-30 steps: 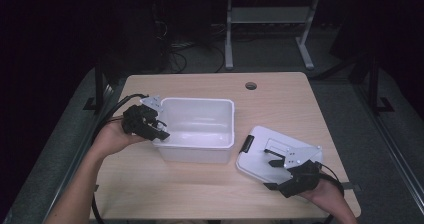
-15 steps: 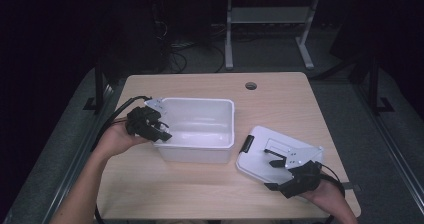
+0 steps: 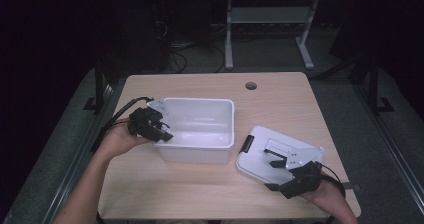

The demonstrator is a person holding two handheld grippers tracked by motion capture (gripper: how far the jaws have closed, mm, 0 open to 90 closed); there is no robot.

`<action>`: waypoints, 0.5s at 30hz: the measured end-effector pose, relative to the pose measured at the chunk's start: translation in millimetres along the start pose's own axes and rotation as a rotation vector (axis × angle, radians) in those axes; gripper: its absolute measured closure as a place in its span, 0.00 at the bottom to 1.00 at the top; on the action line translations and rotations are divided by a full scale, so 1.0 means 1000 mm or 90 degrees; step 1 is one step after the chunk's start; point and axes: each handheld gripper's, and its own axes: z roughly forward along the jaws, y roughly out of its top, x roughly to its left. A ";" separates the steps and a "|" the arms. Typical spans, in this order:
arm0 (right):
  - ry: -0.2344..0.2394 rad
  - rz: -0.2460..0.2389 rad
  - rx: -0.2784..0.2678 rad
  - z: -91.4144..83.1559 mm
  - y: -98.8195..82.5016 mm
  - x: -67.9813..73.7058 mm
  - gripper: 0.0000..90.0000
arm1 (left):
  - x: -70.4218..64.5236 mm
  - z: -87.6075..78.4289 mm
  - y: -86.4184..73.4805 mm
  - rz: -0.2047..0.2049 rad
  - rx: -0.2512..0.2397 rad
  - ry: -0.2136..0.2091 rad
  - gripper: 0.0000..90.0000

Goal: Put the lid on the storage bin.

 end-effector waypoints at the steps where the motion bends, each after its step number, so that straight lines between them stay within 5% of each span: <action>1: -0.001 0.000 0.001 0.000 0.000 0.000 0.31 | 0.000 0.001 0.000 -0.001 0.000 -0.007 0.66; 15: 0.002 0.002 0.001 0.000 -0.002 0.000 0.32 | 0.003 0.008 -0.010 -0.021 -0.005 -0.009 0.66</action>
